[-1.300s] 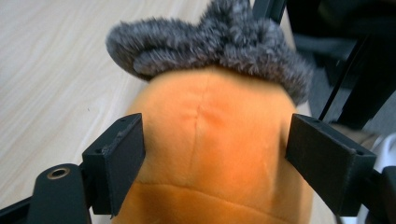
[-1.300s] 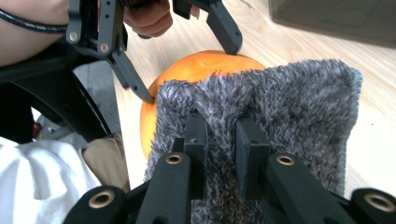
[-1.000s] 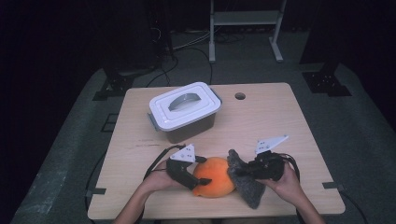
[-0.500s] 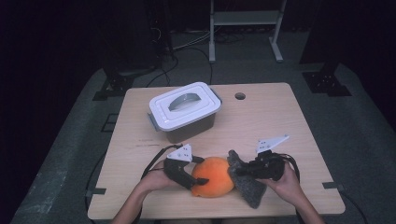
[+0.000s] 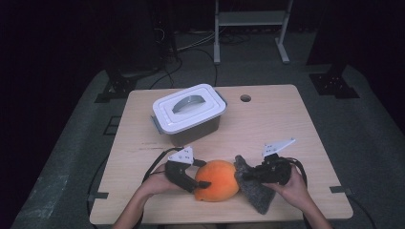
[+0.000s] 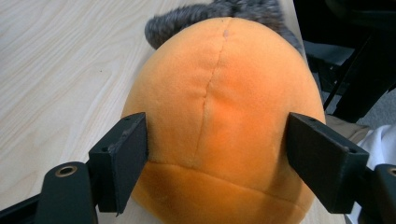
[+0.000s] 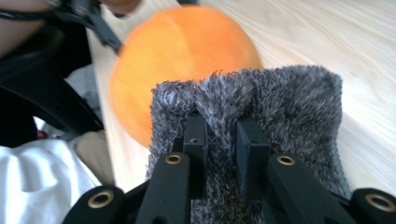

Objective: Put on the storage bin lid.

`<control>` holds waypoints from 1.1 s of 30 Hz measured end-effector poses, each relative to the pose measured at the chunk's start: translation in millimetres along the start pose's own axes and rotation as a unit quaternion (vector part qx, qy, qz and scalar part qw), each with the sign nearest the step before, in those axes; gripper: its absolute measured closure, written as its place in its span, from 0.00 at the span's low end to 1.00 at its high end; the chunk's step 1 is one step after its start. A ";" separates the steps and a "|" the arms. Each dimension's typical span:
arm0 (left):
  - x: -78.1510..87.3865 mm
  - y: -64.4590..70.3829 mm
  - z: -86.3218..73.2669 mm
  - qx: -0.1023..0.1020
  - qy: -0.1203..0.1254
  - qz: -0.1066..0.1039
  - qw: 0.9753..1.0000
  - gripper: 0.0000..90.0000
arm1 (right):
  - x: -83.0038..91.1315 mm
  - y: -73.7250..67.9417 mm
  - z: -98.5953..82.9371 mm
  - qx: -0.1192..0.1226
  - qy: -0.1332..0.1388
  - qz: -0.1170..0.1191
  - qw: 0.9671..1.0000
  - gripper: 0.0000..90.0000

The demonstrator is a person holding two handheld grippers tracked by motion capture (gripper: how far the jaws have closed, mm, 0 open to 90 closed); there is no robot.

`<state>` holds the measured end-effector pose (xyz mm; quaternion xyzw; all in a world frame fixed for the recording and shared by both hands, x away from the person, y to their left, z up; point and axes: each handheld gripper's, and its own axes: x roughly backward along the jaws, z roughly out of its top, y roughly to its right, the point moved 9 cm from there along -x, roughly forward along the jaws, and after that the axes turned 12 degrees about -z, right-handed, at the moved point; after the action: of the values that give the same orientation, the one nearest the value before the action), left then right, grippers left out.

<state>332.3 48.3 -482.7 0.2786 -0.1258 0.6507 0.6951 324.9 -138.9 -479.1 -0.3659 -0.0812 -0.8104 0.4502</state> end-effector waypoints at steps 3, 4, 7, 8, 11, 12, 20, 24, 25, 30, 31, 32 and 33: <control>1.0 -0.8 -1.1 0.003 0.004 -0.002 1.000 0.24 | 1.3 6.5 -2.4 -0.011 -0.006 -0.006 1.000 0.85; 1.4 -1.1 -1.4 0.004 0.003 -0.003 1.000 0.24 | 2.8 6.4 -0.3 -0.012 -0.001 -0.007 1.000 0.85; 0.0 -0.7 -1.0 0.004 0.003 -0.005 1.000 0.24 | 10.3 -1.0 13.6 -0.006 0.031 -0.003 0.999 0.84; -0.4 -0.7 -0.7 0.003 0.002 -0.004 1.000 0.24 | 11.4 -3.2 16.4 -0.004 0.037 -0.001 0.999 0.84; 0.9 -1.5 -1.1 0.005 0.003 -0.003 1.000 0.24 | 6.6 -10.7 15.4 0.013 0.027 0.006 1.000 0.84; 1.5 -1.7 -1.7 0.006 0.003 -0.003 1.000 0.24 | 2.4 -11.0 11.2 0.018 0.014 0.004 1.000 0.84; 0.0 -0.1 -1.8 0.009 -0.001 -0.004 1.000 0.23 | 5.1 -6.8 9.0 0.019 0.009 -0.010 1.000 0.84; -4.4 5.2 2.1 -0.001 -0.006 -0.006 1.000 0.22 | 8.7 -17.2 23.1 0.026 0.042 -0.001 0.999 0.83; -4.9 6.3 2.6 -0.001 -0.007 -0.006 1.000 0.22 | 8.0 -19.4 24.1 0.030 0.041 0.000 0.999 0.83; -8.9 7.1 5.6 0.004 -0.004 -0.001 1.000 0.16 | -2.4 -20.4 10.8 0.047 0.012 0.006 0.999 0.82; -9.9 4.7 4.3 0.015 -0.010 0.003 1.000 0.10 | -1.0 -18.4 8.8 0.047 0.007 0.000 0.999 0.82; -11.1 4.0 3.6 0.021 -0.007 -0.001 1.000 0.10 | 0.9 -16.9 8.0 0.046 0.005 0.000 0.999 0.83; -12.4 3.9 3.0 0.021 -0.006 -0.004 1.000 0.10 | 2.4 -15.9 8.0 0.045 0.006 0.002 0.999 0.83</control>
<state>327.6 36.3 -486.1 0.2976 -0.1151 0.6487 0.6909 315.7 -127.5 -468.6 -0.3405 -0.1142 -0.8075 0.4680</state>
